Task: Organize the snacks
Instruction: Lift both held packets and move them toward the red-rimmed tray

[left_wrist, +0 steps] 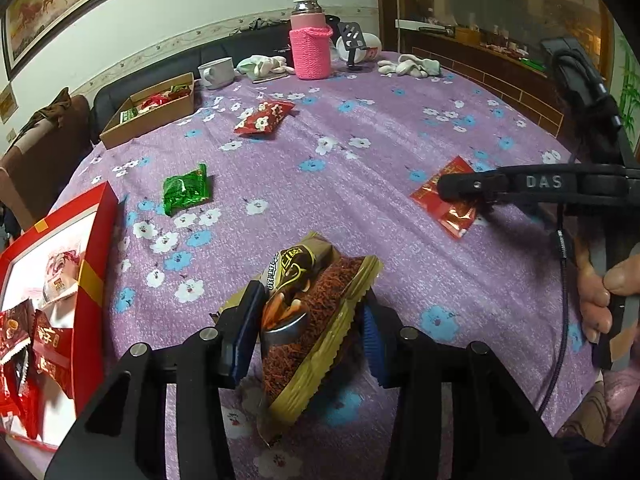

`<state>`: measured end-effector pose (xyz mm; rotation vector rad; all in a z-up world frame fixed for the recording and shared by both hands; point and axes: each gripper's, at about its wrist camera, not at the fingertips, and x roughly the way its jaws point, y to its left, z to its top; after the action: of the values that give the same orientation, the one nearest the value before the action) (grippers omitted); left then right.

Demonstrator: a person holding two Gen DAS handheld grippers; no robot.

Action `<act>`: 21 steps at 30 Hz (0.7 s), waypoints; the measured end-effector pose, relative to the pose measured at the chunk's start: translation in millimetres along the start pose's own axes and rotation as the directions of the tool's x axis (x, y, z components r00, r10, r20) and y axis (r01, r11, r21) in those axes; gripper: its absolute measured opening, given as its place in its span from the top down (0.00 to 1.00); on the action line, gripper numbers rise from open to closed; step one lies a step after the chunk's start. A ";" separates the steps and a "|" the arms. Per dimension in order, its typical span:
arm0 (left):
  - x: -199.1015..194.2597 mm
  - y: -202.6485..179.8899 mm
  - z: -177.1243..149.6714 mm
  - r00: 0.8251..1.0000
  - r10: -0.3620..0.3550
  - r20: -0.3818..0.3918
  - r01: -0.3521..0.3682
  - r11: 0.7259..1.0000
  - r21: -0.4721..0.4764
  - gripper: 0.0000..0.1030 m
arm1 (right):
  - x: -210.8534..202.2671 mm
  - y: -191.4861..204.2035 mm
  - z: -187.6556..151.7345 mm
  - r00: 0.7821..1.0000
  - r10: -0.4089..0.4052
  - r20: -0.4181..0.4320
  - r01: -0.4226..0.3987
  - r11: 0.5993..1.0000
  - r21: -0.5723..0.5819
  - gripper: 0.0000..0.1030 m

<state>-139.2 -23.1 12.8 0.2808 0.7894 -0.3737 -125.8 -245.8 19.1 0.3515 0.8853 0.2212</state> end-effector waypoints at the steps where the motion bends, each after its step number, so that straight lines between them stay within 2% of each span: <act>1: 0.3 0.4 0.4 1.000 0.004 -0.001 -0.004 1.000 -0.003 0.57 | -0.5 -1.4 0.0 1.000 0.006 0.002 -0.006 1.000 0.007 0.74; 11: -2.8 8.9 6.6 0.999 0.030 -0.011 -0.031 0.999 -0.036 0.58 | -10.4 -3.5 -1.0 0.997 0.062 0.049 -0.063 0.998 0.015 0.75; 21: -22.7 25.1 20.1 0.998 0.041 0.045 -0.037 0.996 -0.075 0.58 | -16.2 -2.3 -1.6 0.994 0.079 0.077 -0.081 0.997 0.016 0.75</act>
<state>-130.4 -3.2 45.5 0.2166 0.7490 -0.3122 -136.9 -252.9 28.8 0.4108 0.7990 0.2720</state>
